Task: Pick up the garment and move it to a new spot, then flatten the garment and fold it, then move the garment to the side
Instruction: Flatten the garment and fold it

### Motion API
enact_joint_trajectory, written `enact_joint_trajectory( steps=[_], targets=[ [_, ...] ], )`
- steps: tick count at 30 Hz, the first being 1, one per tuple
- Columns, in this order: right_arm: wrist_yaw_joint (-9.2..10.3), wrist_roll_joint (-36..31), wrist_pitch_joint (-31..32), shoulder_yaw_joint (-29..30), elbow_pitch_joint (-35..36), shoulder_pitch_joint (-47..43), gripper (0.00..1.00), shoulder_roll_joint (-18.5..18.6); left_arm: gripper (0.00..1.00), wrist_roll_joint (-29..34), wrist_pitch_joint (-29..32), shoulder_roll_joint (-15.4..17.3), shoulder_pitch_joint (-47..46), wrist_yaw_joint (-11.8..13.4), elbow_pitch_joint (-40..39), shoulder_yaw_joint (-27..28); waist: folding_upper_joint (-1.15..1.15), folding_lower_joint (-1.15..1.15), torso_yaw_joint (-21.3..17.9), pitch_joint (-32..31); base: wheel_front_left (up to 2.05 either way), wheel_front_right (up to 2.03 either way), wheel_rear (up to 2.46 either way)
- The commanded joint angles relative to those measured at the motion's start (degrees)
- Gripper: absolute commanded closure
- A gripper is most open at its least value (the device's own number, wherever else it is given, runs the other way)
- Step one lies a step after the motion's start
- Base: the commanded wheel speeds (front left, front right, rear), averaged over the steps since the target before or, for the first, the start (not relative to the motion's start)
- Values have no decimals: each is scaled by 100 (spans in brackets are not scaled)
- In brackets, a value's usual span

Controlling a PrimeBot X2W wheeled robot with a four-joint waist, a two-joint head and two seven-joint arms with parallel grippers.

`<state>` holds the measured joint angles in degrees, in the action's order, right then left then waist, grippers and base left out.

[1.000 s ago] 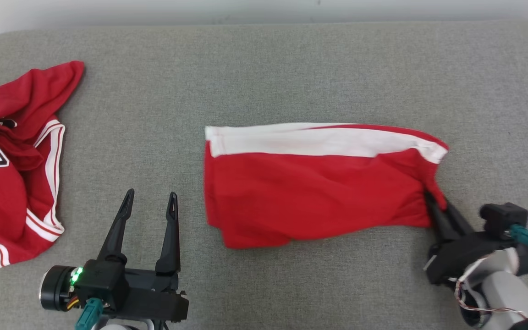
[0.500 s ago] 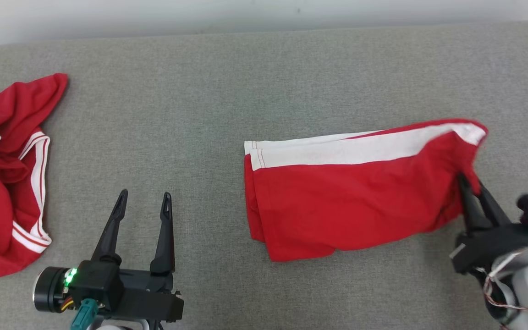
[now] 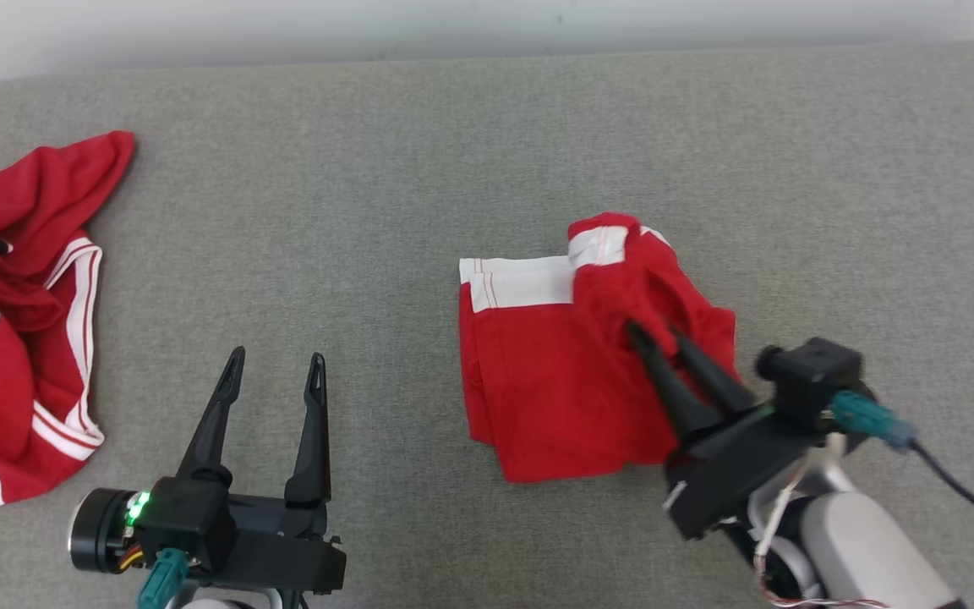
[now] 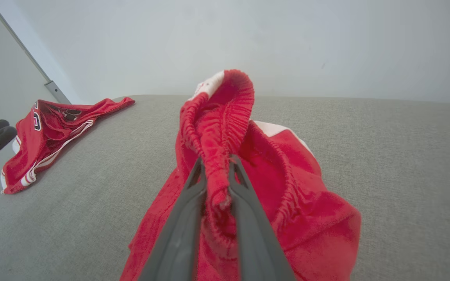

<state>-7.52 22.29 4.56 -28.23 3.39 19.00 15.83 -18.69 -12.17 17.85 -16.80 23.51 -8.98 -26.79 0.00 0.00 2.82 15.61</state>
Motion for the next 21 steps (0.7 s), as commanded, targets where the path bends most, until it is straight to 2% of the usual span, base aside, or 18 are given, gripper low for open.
enact_joint_trajectory(
  steps=[1,5,10,11,12,13,14,21],
  targets=[
    [6,38,-2,-104,-53,75,100,-63,0,-29,-23,4,-44,0,15,-6,0,0,59,32,0,0,0],
    [6,130,-41,-515,-568,286,100,-249,0,-53,-55,-34,-85,-32,74,-29,0,0,160,75,0,0,0],
    [5,226,-267,-689,-1341,539,100,-547,0,-49,-72,-71,-103,-41,121,-76,0,0,243,136,0,0,0],
    [5,255,-320,-732,-1436,584,87,-612,0,-47,-75,-68,-108,-39,125,-77,0,0,247,147,0,0,0],
    [5,292,-365,-794,-1520,626,53,-674,0,-48,-75,-66,-112,-39,130,-80,0,0,250,157,0,0,0],
    [4,312,-399,-863,-1596,657,13,-732,0,-52,-69,-65,-113,-42,137,-87,0,0,251,164,0,0,0],
    [4,339,-451,-928,-1657,681,0,-784,0,-52,-68,-64,-117,-40,139,-92,0,0,250,169,0,0,0],
    [5,416,-647,-1198,-1889,756,0,-974,0,-58,-70,-76,-136,-23,162,-121,0,0,241,162,0,0,0]
  ],
)
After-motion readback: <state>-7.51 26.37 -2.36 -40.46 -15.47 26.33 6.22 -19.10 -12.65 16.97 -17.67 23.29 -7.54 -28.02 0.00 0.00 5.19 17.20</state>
